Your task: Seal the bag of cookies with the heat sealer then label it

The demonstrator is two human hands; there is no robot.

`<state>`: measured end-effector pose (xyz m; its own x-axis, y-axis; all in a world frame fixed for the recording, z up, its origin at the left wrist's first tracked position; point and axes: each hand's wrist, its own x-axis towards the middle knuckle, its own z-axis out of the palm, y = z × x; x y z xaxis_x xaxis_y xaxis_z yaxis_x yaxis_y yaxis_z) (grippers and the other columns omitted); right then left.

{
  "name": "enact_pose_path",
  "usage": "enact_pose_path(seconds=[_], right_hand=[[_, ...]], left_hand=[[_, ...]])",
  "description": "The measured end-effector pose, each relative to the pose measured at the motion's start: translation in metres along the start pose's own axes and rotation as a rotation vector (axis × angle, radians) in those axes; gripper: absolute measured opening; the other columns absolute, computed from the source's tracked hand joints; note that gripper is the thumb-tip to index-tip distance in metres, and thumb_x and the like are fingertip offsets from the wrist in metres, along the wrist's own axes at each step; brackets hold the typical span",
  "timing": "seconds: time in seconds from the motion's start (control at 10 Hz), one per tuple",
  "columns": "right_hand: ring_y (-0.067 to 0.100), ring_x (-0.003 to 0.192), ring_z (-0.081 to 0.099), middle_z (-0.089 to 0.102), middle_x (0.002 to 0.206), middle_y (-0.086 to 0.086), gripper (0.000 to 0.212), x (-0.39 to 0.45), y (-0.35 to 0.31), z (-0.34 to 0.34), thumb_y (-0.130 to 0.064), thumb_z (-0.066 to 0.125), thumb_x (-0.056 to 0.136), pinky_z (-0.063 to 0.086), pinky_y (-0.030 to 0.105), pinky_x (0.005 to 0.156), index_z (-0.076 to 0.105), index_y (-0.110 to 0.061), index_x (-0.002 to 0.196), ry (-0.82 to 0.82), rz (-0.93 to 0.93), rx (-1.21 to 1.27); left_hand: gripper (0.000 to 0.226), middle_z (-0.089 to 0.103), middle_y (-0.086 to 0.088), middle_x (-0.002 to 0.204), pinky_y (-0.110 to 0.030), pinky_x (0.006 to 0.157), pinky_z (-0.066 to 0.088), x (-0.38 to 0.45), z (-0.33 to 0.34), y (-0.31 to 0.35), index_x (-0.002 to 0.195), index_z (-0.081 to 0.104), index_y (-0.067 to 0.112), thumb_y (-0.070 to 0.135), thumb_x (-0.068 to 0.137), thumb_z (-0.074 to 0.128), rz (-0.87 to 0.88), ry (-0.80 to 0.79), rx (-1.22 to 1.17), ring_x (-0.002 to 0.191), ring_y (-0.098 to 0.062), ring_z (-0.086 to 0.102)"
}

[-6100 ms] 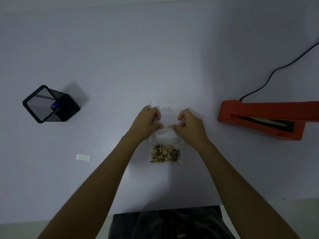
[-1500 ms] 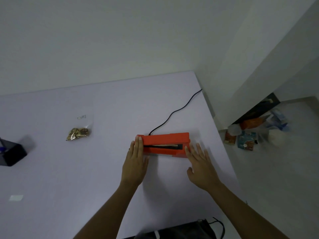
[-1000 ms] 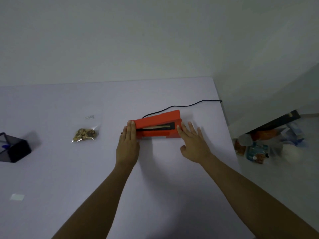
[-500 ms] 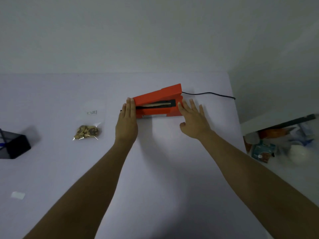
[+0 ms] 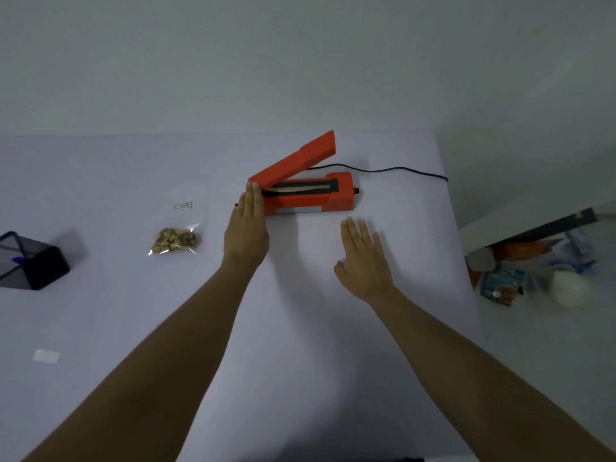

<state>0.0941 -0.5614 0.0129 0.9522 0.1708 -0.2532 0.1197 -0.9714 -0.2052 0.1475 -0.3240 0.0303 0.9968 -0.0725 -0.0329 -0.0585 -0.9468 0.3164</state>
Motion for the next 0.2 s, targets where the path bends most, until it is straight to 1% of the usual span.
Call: enact_pose_path(seconds=[0.1,0.2], right_hand=[[0.029,0.149,-0.005,0.001,0.162,0.010,0.079,-0.027,-0.014,0.014,-0.027,0.048,0.091,-0.001,0.048,0.120,0.003,-0.007,0.153,-0.035,0.021,0.038],[0.029,0.149,-0.006,0.000,0.162,0.010,0.080,-0.048,-0.023,0.029,-0.025,0.048,0.090,-0.004,0.046,0.118,0.002,-0.008,0.153,-0.052,0.015,0.027]], left_hand=[[0.076,0.001,-0.012,0.162,-0.039,0.123,0.014,-0.028,-0.003,0.002,0.152,-0.003,0.004,-0.006,0.090,0.040,-0.015,-0.042,-0.014,0.149,-0.027,0.008],[0.074,-0.002,-0.012,0.161,-0.037,0.123,0.009,-0.058,-0.001,-0.003,0.152,-0.002,0.004,-0.008,0.090,0.038,-0.011,-0.075,0.026,0.150,-0.026,0.004]])
